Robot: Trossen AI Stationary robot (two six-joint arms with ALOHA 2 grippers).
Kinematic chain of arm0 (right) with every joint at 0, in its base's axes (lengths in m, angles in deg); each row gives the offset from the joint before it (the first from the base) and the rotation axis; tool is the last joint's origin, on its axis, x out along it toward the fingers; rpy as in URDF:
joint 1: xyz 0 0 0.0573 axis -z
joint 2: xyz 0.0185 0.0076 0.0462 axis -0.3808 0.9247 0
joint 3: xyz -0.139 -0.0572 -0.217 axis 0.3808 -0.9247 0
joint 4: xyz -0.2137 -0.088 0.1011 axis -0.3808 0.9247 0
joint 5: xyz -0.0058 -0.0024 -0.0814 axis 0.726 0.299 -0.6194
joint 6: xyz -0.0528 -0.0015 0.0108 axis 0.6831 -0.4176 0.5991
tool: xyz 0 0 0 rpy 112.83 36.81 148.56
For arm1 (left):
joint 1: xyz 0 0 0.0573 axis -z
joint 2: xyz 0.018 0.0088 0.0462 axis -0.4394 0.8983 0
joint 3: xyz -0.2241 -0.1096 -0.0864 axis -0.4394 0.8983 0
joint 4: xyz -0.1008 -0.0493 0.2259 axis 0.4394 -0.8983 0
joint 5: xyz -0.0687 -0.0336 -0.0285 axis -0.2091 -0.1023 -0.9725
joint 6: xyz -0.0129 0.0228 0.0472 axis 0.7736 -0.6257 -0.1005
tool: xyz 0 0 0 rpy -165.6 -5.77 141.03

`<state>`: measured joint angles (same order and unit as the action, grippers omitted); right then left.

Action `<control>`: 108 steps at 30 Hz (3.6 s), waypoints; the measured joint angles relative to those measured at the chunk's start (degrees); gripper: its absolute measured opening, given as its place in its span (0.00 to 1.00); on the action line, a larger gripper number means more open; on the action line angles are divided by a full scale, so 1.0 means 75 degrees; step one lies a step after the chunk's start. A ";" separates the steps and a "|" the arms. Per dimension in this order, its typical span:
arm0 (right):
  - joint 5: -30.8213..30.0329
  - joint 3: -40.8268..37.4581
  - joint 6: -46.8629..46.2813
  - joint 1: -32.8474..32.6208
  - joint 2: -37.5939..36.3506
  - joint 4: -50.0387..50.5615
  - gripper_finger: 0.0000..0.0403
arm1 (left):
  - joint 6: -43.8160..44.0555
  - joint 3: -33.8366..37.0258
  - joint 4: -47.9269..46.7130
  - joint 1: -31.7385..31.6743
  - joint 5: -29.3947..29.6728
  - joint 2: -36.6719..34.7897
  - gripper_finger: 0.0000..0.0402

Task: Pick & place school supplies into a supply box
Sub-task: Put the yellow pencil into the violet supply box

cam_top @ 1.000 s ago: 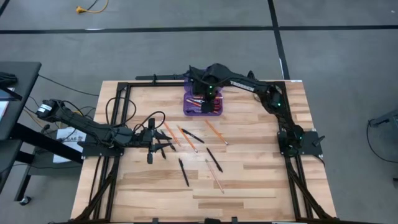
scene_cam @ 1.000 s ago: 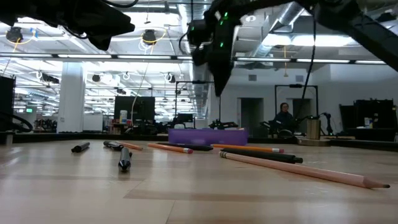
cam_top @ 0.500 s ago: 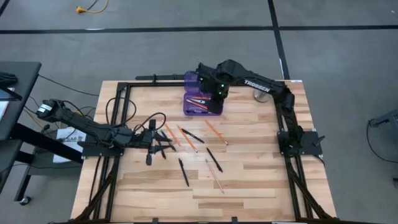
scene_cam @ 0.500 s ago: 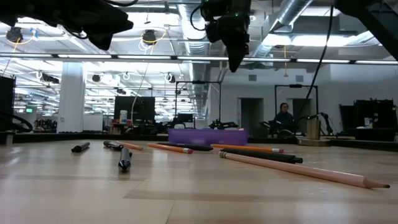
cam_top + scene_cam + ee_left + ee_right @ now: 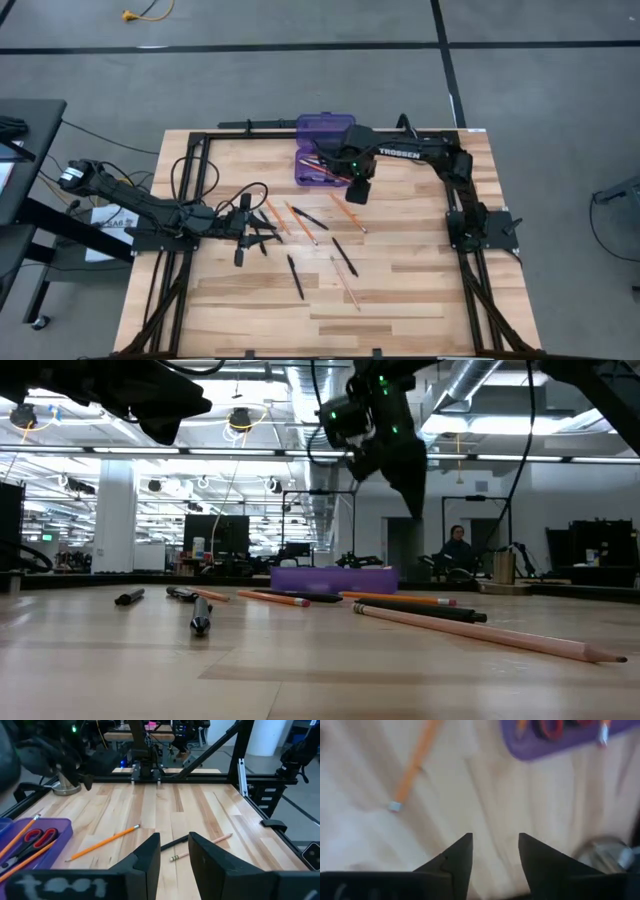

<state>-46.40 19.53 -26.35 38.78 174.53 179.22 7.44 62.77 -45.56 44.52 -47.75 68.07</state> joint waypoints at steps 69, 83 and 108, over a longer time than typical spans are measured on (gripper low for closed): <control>0.0432 -0.1498 -0.1390 0.0683 -0.0394 -0.2609 0.00 | 0.0167 0.0000 0.0057 0.0000 0.0012 -0.0003 0.23; 0.1370 -0.2149 -0.1523 -0.0739 -0.0353 -0.3523 0.34 | 0.0155 0.0000 0.0062 -0.0001 0.0017 0.0000 0.23; 0.0811 -0.2305 -0.2511 -0.1171 -0.0357 -0.4758 0.41 | 0.0190 0.0000 0.0060 0.0000 -0.0044 -0.0003 0.23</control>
<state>-40.32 2.24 -45.19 30.00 171.85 143.54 8.87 62.77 -45.11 44.52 -48.08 68.04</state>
